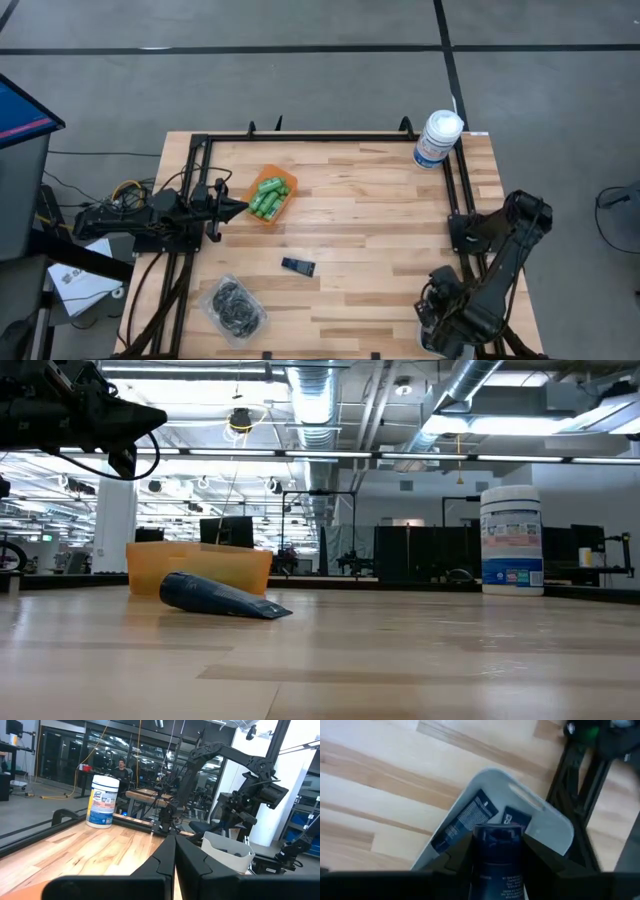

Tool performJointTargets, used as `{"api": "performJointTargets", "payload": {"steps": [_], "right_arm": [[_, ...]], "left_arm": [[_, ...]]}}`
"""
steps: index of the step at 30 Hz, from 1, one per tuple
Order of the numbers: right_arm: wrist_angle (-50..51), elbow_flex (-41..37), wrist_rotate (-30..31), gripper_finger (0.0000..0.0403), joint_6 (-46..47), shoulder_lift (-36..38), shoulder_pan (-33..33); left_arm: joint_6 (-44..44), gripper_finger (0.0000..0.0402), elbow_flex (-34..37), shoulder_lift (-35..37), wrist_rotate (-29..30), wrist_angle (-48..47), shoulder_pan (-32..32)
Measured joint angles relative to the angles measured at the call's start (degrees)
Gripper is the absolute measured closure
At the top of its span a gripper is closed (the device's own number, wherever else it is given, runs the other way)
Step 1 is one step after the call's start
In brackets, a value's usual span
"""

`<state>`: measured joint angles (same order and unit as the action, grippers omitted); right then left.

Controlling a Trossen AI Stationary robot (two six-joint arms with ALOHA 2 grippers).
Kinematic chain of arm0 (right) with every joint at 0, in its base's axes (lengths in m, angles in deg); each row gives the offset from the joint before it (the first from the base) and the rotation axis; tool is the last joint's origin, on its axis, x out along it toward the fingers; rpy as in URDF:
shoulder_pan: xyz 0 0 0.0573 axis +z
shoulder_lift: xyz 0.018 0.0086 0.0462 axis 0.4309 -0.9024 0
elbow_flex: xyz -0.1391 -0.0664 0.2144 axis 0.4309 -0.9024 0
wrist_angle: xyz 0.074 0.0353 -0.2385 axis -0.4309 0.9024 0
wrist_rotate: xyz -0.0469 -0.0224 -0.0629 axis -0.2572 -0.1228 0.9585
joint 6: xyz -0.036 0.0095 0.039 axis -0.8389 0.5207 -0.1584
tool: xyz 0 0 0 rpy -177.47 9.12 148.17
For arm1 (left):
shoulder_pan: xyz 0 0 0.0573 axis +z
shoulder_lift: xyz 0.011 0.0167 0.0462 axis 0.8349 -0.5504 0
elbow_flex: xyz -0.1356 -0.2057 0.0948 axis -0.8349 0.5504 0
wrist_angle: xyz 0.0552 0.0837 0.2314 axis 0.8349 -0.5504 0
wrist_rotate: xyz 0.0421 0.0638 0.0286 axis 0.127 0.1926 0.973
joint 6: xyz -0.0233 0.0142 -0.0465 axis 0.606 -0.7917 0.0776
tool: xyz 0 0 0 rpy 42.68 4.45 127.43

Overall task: Pick & Place Travel size toiletries
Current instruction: Put the dark blue shaving cream into the gray bin, then put the dark blue shave cream into the gray bin

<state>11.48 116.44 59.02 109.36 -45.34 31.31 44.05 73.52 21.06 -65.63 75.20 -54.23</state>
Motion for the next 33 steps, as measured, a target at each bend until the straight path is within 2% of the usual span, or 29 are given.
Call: {"api": "performJointTargets", "payload": {"steps": [7,13,21,33], "right_arm": [[-0.8,-0.2,-5.6,0.028,2.6,-3.8,0.4],[-2.3,-0.2,-7.4,0.0279,3.2,-8.3,-0.1],[-2.9,-0.2,-7.6,0.0263,3.2,-12.8,-1.2],[-2.6,-0.2,-7.0,0.0236,3.2,-12.8,-2.0]], "left_arm": [[0.0,0.04,0.0,0.0,0.0,0.0,0.0],[0.0,0.04,0.0,0.0,0.1,0.0,0.0],[0.0,0.04,0.0,0.0,0.2,0.0,0.0],[0.0,0.04,0.0,0.0,0.2,0.0,0.0]]}}
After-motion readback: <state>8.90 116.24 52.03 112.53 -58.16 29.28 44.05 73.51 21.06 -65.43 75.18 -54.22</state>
